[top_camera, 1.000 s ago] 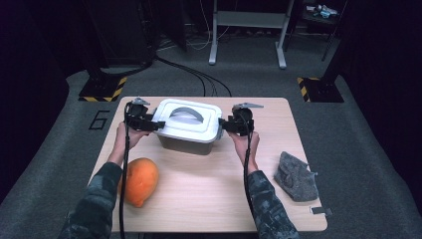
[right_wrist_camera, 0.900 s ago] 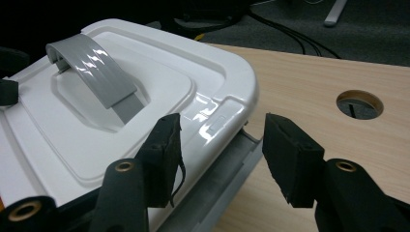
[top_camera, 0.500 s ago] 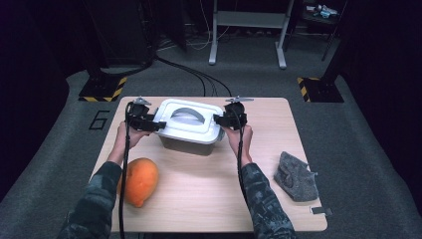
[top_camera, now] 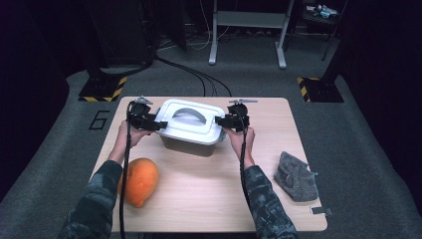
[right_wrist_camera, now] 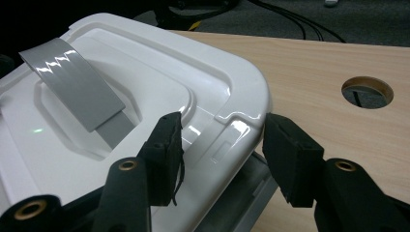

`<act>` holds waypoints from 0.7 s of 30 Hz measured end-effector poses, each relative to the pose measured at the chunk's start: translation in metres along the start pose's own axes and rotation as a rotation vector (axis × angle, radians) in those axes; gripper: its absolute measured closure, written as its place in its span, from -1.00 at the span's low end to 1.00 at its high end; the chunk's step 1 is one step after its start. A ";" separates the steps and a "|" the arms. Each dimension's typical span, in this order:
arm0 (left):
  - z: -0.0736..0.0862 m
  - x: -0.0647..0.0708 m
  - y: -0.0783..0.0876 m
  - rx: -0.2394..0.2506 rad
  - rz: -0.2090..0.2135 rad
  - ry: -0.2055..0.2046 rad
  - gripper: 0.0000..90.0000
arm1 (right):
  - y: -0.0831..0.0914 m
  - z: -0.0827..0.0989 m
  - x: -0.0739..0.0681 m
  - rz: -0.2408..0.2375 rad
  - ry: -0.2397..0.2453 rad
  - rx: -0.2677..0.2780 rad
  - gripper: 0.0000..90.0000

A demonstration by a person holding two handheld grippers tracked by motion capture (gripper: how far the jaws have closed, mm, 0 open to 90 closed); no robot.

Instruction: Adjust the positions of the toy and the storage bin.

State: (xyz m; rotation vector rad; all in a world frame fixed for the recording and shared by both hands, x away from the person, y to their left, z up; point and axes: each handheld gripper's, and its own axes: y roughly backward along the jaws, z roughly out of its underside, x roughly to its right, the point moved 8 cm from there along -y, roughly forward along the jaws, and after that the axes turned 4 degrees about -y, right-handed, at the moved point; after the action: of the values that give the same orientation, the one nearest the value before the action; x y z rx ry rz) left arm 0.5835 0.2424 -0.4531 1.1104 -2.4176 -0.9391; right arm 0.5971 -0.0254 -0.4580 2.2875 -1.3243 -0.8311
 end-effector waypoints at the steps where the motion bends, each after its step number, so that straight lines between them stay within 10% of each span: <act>1: 0.000 0.000 0.000 -0.003 -0.001 -0.001 -0.29 | 0.000 0.000 0.000 0.001 0.003 0.004 0.08; 21: -0.001 0.009 -0.001 -0.021 0.021 -0.034 -0.29 | 0.020 0.013 -0.003 -0.005 -0.002 -0.003 0.11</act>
State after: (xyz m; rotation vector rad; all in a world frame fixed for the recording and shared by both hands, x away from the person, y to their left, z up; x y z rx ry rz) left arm 0.5792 0.2344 -0.4528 1.0681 -2.4357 -0.9816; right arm 0.5746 -0.0326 -0.4555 2.2890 -1.3178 -0.8362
